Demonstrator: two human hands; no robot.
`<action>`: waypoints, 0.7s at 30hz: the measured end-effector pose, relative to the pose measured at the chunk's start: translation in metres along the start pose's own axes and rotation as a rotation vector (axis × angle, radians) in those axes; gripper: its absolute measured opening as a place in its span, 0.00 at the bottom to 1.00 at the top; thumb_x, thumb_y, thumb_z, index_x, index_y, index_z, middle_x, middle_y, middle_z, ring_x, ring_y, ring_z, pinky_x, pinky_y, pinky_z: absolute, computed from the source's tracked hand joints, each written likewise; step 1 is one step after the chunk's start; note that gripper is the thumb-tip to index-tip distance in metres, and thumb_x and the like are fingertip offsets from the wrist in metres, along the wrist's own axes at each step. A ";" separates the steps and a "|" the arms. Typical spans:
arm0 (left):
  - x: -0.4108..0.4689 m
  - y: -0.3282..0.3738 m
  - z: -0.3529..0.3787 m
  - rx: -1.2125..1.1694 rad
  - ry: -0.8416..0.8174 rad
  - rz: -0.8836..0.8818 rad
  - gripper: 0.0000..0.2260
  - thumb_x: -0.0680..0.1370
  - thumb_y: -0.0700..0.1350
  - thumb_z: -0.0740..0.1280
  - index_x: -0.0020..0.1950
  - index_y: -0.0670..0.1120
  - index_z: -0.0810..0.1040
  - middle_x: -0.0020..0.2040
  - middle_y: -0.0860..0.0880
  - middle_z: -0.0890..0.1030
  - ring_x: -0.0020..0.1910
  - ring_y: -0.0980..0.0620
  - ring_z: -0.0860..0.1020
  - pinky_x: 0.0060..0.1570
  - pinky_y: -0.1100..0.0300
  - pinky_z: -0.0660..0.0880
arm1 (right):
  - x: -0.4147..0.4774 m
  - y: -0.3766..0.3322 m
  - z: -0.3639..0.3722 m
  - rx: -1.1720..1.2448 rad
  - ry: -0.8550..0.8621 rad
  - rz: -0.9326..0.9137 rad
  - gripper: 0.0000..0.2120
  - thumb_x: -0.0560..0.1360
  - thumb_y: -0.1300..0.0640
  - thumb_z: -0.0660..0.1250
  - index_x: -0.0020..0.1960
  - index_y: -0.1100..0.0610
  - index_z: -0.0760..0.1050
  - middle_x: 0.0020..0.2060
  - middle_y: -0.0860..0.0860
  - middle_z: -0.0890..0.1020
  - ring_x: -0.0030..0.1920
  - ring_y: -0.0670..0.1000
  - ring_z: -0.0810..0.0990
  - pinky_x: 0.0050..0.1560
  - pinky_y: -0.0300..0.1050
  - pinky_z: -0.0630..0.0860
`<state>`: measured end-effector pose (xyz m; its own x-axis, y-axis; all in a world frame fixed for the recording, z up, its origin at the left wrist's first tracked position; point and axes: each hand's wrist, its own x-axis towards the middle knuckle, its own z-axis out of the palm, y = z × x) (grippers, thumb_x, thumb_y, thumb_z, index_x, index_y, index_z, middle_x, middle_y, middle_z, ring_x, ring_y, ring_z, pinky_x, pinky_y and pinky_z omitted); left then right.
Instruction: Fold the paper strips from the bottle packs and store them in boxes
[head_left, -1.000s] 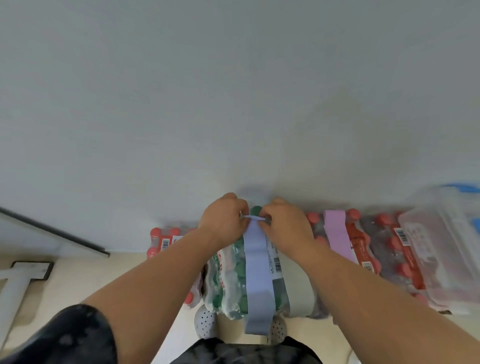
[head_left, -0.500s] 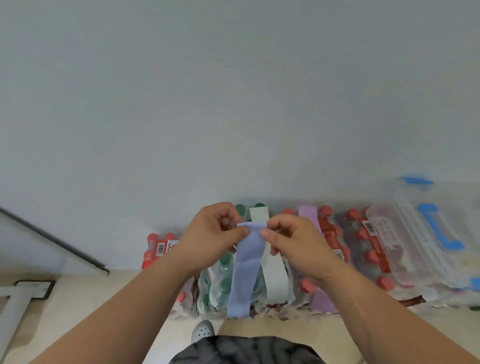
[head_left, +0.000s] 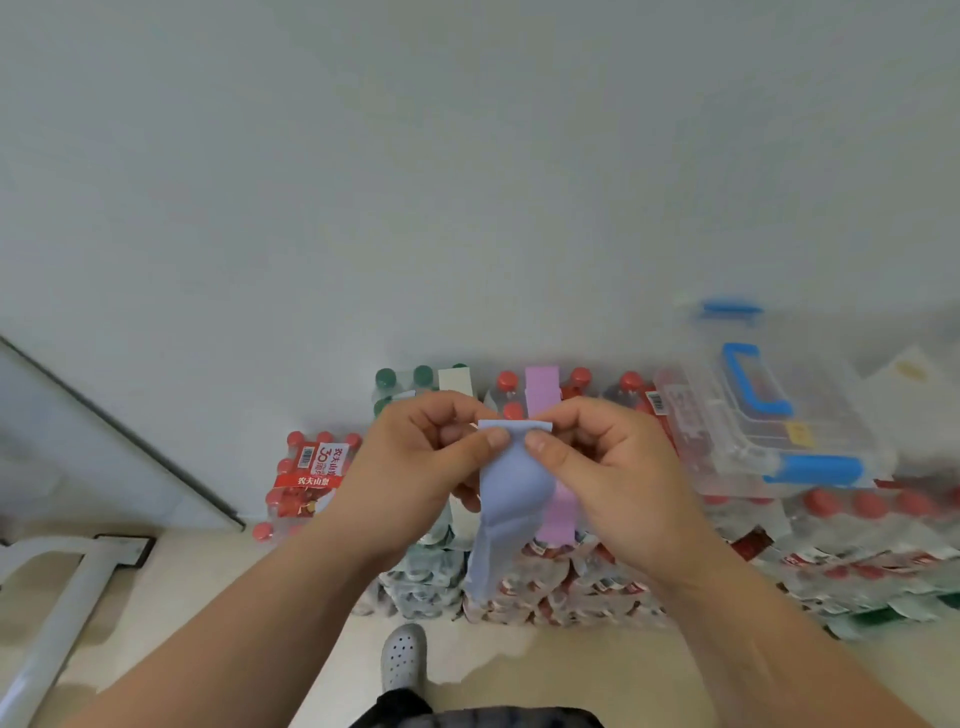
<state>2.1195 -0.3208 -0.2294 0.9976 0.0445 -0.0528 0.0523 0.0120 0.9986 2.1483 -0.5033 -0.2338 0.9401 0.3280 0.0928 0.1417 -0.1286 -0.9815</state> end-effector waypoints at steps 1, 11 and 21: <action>-0.006 -0.002 0.008 0.021 0.007 -0.016 0.03 0.78 0.37 0.70 0.48 0.40 0.83 0.36 0.38 0.83 0.32 0.46 0.78 0.31 0.56 0.76 | -0.006 0.002 -0.004 -0.027 -0.001 0.005 0.05 0.78 0.60 0.70 0.47 0.52 0.84 0.39 0.58 0.84 0.42 0.63 0.80 0.43 0.58 0.78; -0.048 -0.005 0.032 0.021 -0.001 -0.060 0.05 0.77 0.34 0.70 0.47 0.41 0.84 0.33 0.38 0.82 0.32 0.49 0.81 0.31 0.60 0.76 | -0.059 0.013 -0.006 0.219 0.050 0.130 0.08 0.79 0.61 0.69 0.46 0.50 0.85 0.41 0.55 0.86 0.44 0.60 0.84 0.45 0.55 0.82; -0.076 -0.014 0.036 0.011 0.039 -0.091 0.02 0.72 0.42 0.72 0.43 0.45 0.84 0.40 0.26 0.78 0.35 0.40 0.78 0.34 0.53 0.76 | -0.080 0.020 -0.003 0.186 0.011 0.195 0.07 0.77 0.62 0.71 0.51 0.52 0.86 0.43 0.53 0.87 0.46 0.56 0.86 0.47 0.56 0.82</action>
<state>2.0447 -0.3598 -0.2391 0.9863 0.0826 -0.1430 0.1429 0.0069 0.9897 2.0770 -0.5350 -0.2603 0.9474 0.3039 -0.0999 -0.1006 -0.0134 -0.9948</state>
